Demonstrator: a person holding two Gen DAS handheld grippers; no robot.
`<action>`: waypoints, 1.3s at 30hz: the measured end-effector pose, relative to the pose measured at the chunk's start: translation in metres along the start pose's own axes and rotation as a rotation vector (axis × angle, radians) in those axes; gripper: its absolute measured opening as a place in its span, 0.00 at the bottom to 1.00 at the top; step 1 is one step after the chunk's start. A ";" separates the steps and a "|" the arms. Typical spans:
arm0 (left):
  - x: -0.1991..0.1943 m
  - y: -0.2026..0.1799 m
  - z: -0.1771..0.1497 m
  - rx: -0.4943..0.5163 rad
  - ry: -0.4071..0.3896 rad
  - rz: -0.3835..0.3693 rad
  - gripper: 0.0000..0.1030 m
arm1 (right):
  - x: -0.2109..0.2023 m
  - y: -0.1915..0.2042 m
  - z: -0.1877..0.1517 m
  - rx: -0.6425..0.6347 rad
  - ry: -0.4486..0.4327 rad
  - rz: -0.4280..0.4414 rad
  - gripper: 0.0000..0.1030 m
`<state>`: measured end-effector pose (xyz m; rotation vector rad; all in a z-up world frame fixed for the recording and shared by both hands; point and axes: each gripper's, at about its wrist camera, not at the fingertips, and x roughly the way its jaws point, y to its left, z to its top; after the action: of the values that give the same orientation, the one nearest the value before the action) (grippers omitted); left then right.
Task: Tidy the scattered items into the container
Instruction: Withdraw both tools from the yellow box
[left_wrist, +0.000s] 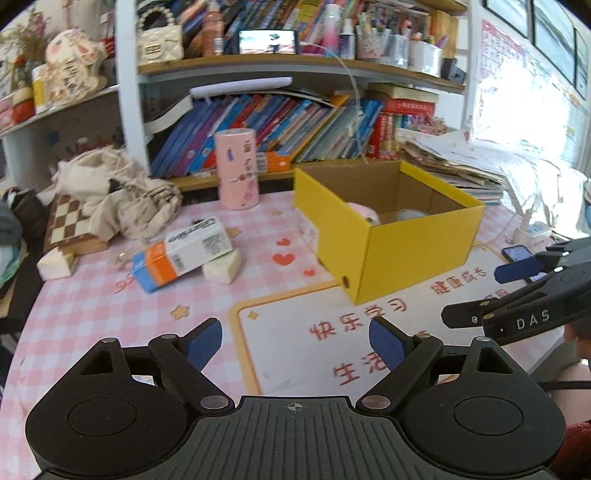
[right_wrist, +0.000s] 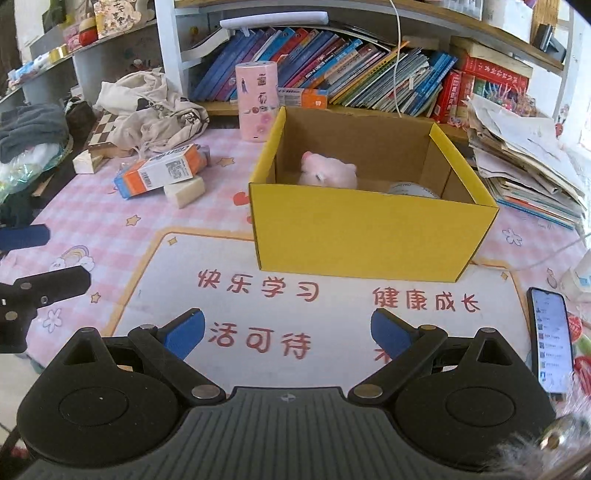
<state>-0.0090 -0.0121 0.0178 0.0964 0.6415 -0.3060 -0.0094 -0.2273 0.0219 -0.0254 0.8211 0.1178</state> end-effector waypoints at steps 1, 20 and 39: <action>-0.002 0.004 -0.001 -0.011 -0.002 0.008 0.87 | 0.001 0.005 -0.001 -0.003 -0.004 -0.012 0.94; -0.014 0.043 -0.020 -0.108 0.011 0.102 0.87 | 0.011 0.062 -0.002 -0.101 -0.044 -0.007 0.96; -0.030 0.060 -0.030 -0.080 -0.046 0.169 0.92 | 0.018 0.099 -0.002 -0.188 -0.039 0.101 1.00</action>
<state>-0.0302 0.0582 0.0110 0.0663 0.5950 -0.1191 -0.0100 -0.1274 0.0099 -0.1580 0.7708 0.2898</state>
